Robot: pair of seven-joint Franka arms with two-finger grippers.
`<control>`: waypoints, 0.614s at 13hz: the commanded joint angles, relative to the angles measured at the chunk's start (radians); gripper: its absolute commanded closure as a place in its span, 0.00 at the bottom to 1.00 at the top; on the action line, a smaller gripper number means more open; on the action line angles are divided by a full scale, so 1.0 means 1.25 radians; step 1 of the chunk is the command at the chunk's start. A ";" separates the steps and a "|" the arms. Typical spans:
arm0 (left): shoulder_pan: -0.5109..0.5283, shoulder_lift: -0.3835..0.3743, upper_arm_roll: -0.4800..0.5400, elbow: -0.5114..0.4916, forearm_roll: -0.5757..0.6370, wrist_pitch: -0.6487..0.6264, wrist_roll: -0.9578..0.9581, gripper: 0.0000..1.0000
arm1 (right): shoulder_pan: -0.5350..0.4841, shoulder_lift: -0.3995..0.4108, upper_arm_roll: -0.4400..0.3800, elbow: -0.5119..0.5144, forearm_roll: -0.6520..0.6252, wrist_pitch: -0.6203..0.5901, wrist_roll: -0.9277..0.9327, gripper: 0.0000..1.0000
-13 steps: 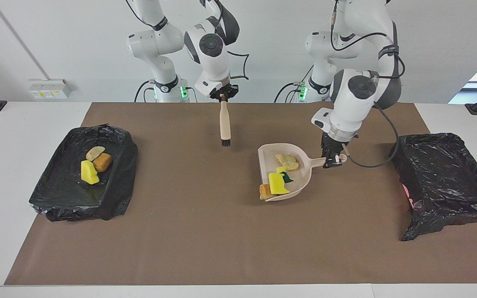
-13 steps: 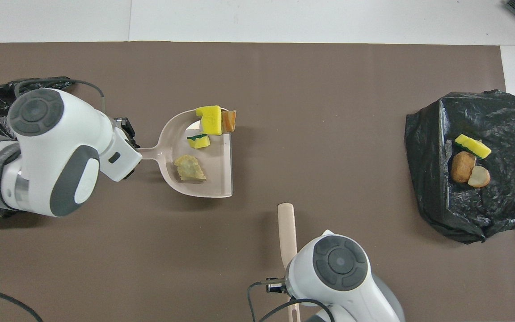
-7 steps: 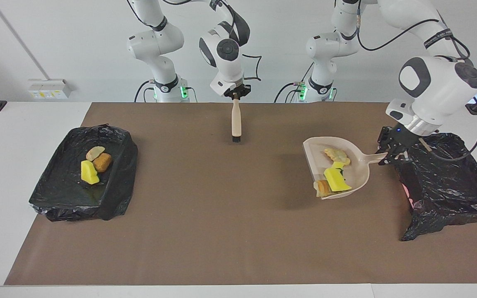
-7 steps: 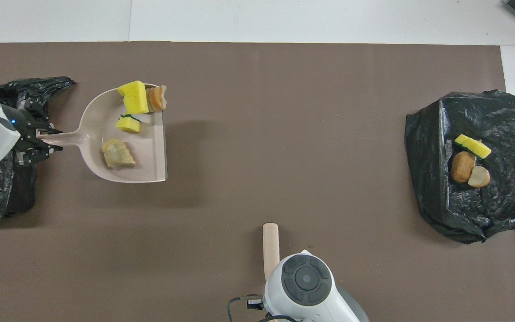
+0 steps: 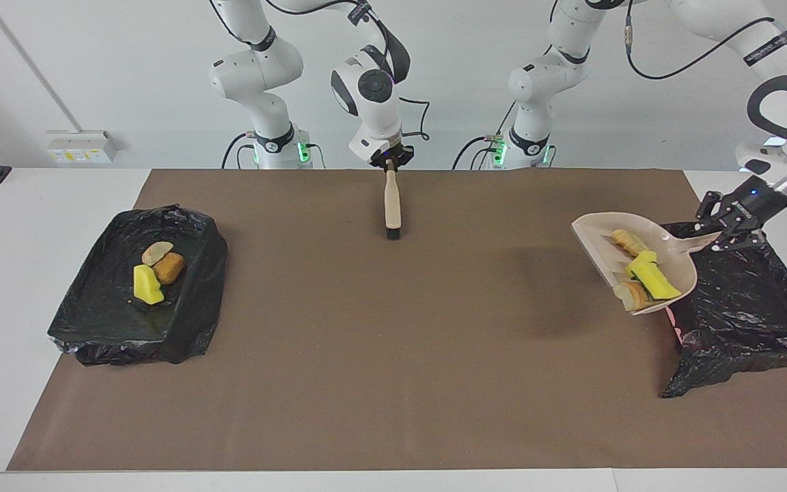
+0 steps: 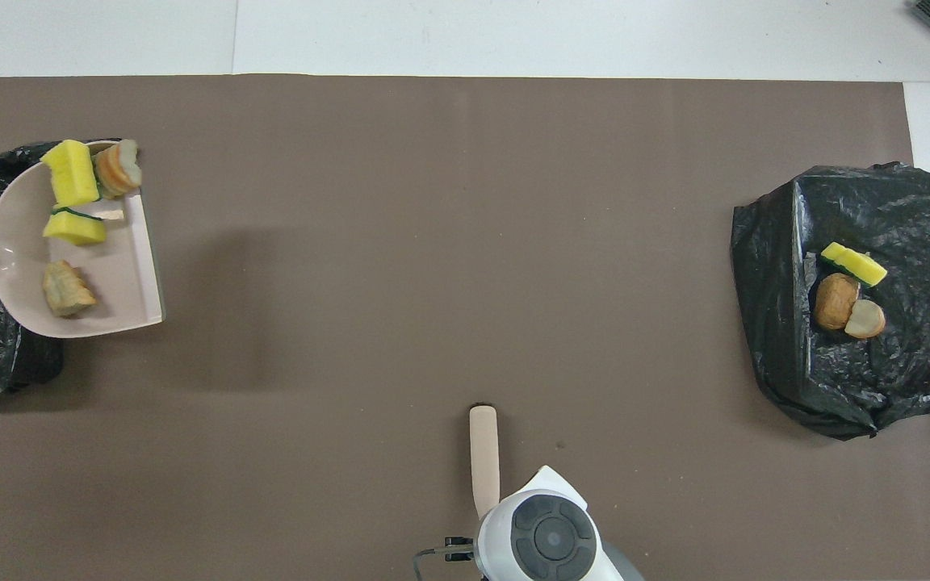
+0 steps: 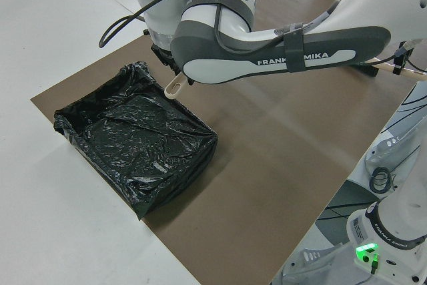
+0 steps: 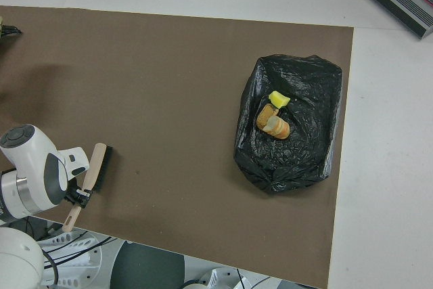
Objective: Sweep and dump trash in bin
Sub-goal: 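Tilt the dustpan over the bag with the left gripper to dump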
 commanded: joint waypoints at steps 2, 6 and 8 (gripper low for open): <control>0.094 0.041 -0.014 0.086 -0.033 -0.063 0.085 1.00 | 0.001 -0.006 -0.003 -0.017 0.029 0.030 -0.030 1.00; 0.157 0.053 -0.013 0.129 -0.032 -0.065 0.096 1.00 | -0.001 0.018 -0.006 0.011 0.028 0.025 -0.027 0.00; 0.177 0.096 0.001 0.206 -0.014 -0.056 0.088 1.00 | -0.024 0.023 -0.009 0.049 0.017 0.023 -0.033 0.00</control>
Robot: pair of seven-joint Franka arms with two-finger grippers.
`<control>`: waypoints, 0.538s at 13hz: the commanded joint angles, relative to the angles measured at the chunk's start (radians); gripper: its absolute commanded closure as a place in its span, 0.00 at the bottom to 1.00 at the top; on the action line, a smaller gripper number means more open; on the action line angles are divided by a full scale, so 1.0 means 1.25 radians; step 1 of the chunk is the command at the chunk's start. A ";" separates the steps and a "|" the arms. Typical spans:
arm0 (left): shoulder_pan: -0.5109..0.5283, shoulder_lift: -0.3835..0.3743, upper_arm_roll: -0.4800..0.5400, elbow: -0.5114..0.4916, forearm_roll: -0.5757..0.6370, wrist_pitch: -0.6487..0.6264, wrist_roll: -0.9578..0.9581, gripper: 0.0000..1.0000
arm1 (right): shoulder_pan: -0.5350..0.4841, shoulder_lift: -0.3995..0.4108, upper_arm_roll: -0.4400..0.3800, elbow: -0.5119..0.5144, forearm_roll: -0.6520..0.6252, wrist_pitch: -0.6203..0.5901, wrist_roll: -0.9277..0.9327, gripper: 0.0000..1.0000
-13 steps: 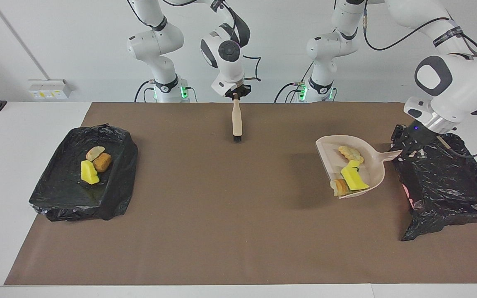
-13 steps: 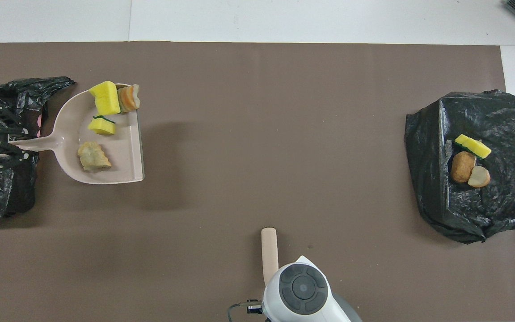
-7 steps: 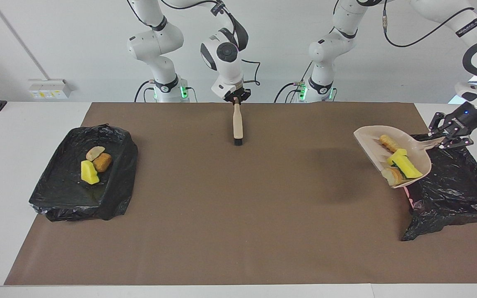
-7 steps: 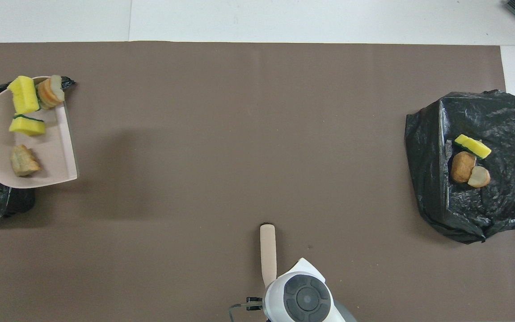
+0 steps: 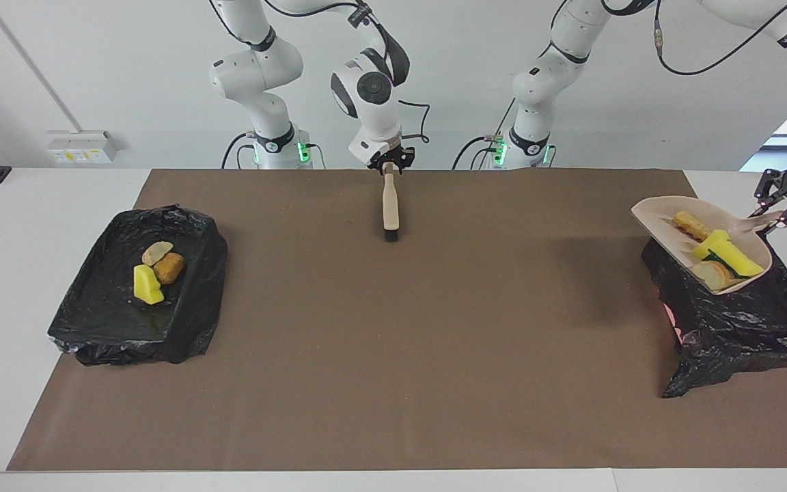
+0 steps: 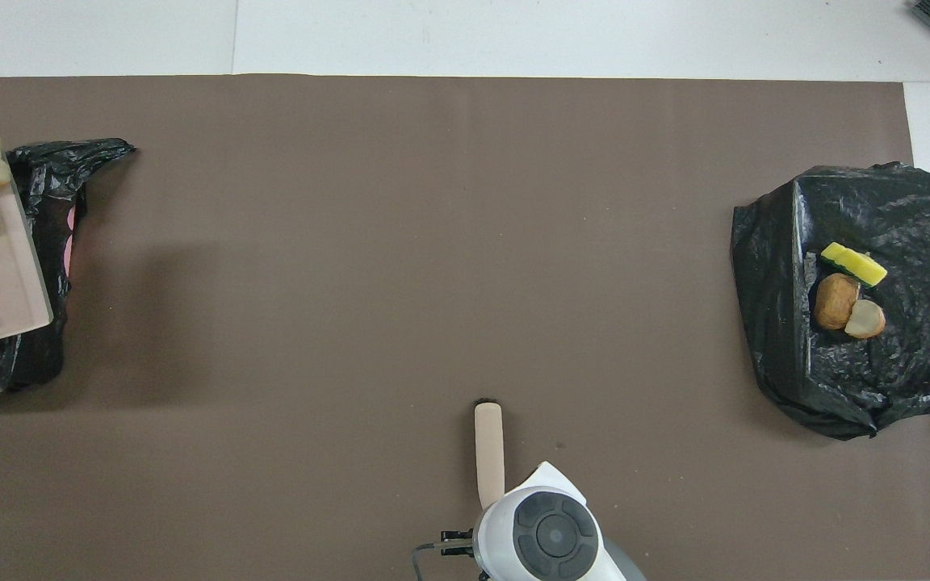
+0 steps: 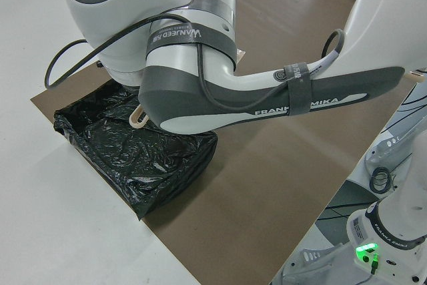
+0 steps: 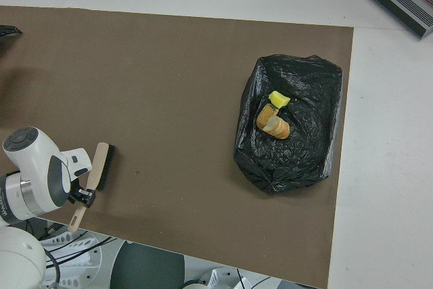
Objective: Sweep and dump trash in bin
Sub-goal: 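Tilt the dustpan over the bag with the left gripper to dump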
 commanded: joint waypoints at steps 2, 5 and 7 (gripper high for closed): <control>0.031 0.108 0.005 0.193 0.072 -0.020 0.002 1.00 | -0.062 0.015 -0.005 0.060 -0.007 0.009 -0.033 0.00; 0.035 0.147 0.006 0.265 0.190 0.017 0.004 1.00 | -0.158 0.025 -0.004 0.116 -0.138 0.009 -0.034 0.00; 0.025 0.147 -0.004 0.265 0.305 0.066 0.010 1.00 | -0.218 0.060 -0.005 0.167 -0.216 0.018 -0.034 0.00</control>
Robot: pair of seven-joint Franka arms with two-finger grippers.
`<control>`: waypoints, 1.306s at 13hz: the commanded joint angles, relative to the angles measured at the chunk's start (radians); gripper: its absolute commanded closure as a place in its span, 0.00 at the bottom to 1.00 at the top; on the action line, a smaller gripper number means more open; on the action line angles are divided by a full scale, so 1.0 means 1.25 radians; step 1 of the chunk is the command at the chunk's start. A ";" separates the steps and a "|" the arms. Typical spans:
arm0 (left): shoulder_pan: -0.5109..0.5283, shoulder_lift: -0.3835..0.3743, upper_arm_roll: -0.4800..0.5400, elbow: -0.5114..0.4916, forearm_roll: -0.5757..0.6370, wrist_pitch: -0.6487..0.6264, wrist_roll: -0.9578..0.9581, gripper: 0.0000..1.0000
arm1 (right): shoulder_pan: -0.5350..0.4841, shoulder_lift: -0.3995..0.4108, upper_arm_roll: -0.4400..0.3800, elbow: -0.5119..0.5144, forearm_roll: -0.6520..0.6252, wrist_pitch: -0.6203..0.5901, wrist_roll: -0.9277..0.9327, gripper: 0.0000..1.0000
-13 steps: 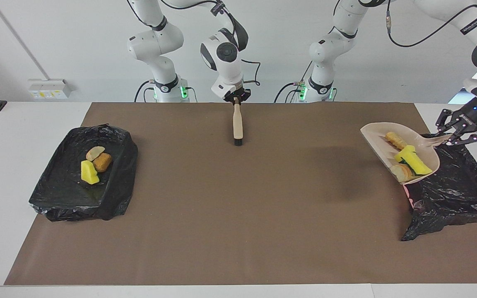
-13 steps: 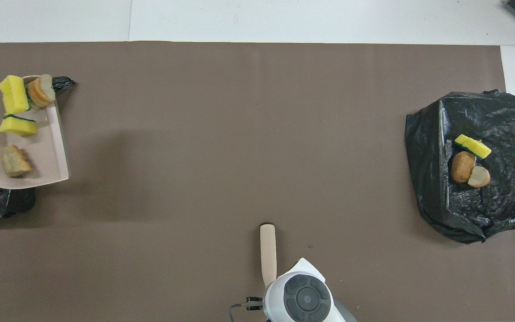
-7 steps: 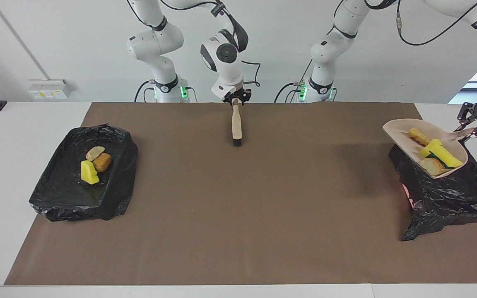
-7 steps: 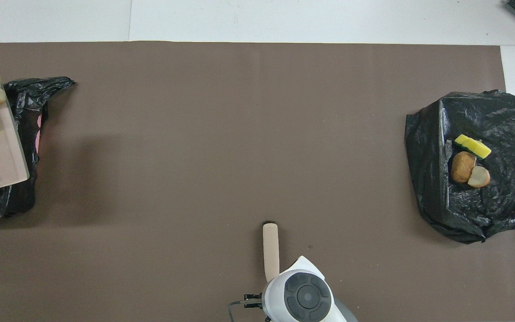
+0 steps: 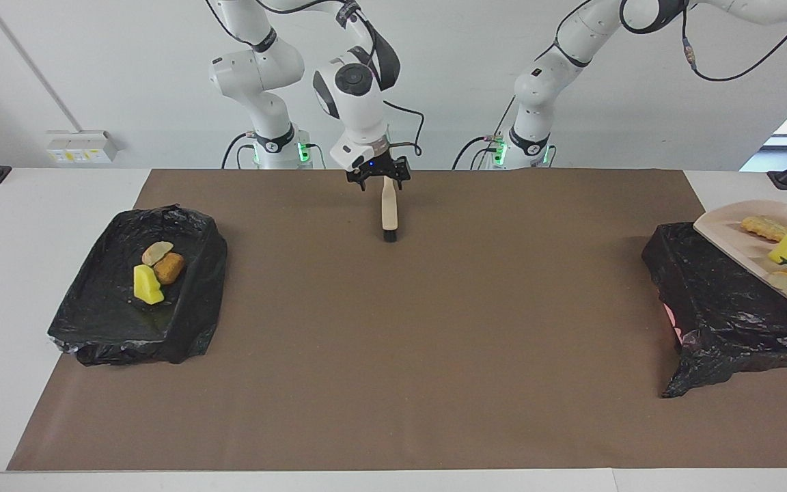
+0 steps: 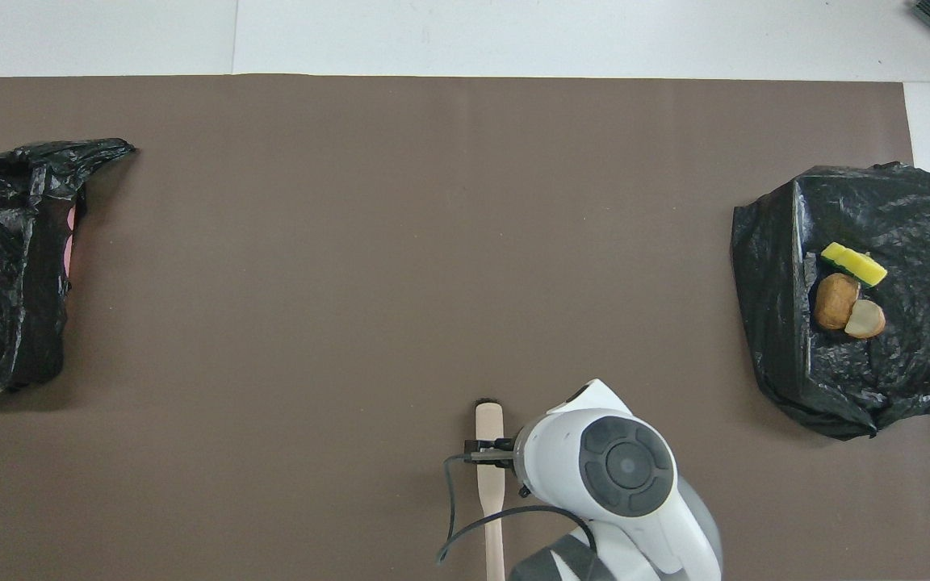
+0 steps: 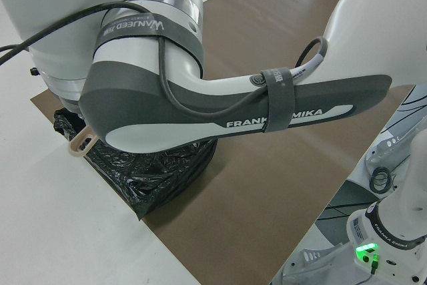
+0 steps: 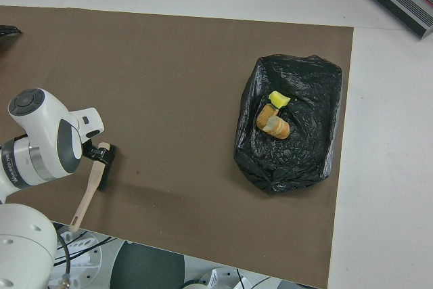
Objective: Sweep and dump trash in bin
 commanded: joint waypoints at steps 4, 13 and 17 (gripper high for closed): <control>-0.072 0.017 -0.012 0.002 0.338 0.121 0.006 1.00 | -0.108 0.082 0.004 0.151 -0.148 0.001 -0.016 0.00; -0.164 -0.013 -0.007 0.009 0.615 0.119 -0.013 1.00 | -0.231 0.047 -0.002 0.454 -0.160 -0.372 -0.064 0.00; -0.210 -0.040 -0.018 0.010 0.618 0.059 -0.108 1.00 | -0.253 0.023 -0.008 0.493 -0.161 -0.455 -0.091 0.00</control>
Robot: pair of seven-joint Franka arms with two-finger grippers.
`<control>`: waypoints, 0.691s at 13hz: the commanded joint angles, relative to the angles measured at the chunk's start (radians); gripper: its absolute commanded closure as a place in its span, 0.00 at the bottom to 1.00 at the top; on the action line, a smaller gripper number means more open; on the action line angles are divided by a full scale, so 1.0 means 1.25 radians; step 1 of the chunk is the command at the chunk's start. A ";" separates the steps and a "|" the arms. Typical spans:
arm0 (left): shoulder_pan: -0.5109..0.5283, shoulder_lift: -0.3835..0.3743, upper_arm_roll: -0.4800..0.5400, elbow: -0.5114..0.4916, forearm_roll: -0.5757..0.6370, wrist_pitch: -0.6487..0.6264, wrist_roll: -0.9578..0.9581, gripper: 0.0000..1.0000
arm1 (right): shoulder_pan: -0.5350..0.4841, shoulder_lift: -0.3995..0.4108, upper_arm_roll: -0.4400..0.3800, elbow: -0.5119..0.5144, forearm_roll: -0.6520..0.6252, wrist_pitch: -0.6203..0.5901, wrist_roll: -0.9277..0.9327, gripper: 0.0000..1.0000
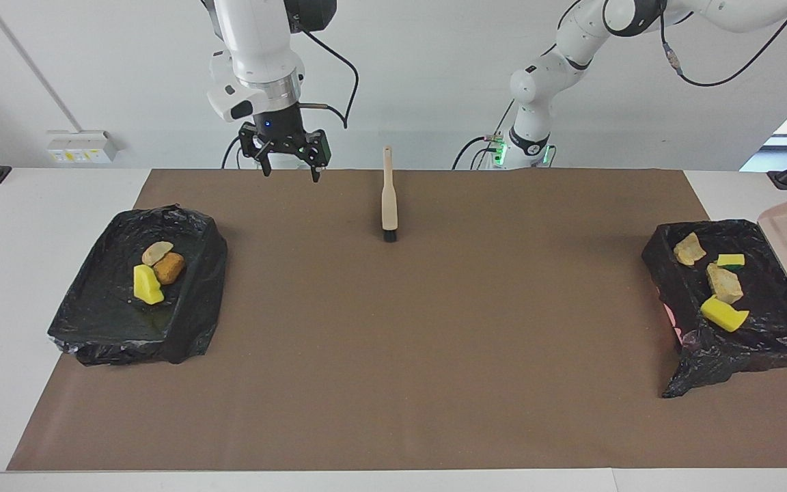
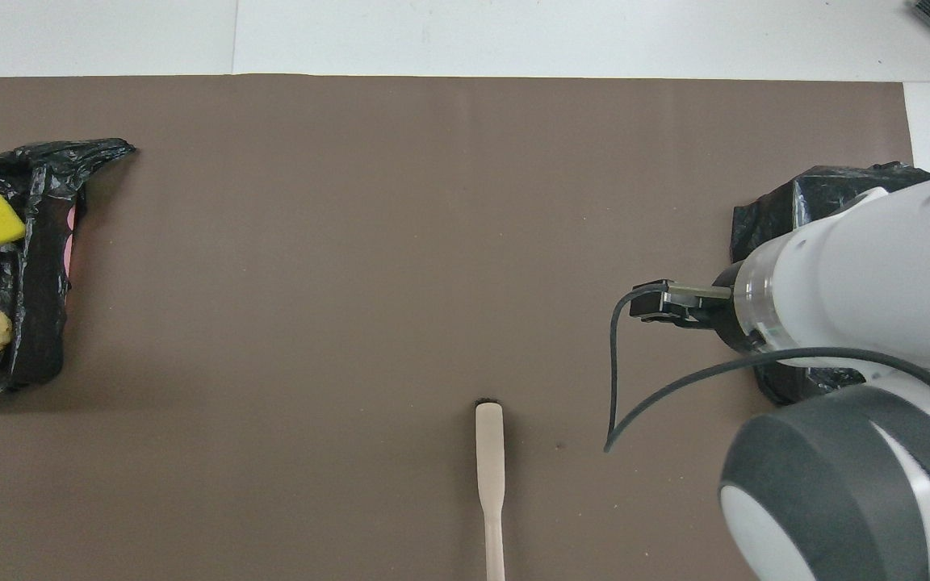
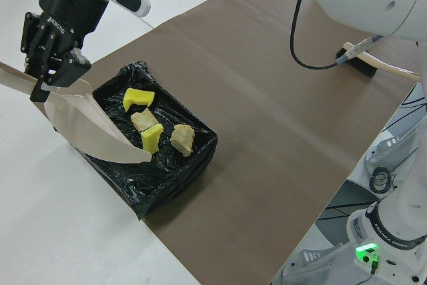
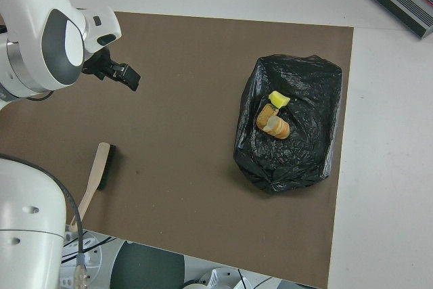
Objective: Sweep and dump trash in bin
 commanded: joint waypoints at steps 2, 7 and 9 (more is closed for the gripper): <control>-0.077 -0.014 0.004 -0.001 -0.058 -0.076 -0.085 1.00 | -0.019 -0.016 -0.041 0.053 0.006 -0.062 -0.039 0.00; -0.174 -0.014 0.004 -0.043 -0.255 -0.161 -0.293 1.00 | -0.007 -0.036 -0.207 0.096 0.007 -0.150 -0.251 0.00; -0.212 -0.014 0.001 -0.083 -0.331 -0.160 -0.400 1.00 | 0.012 -0.047 -0.270 0.083 0.007 -0.150 -0.280 0.00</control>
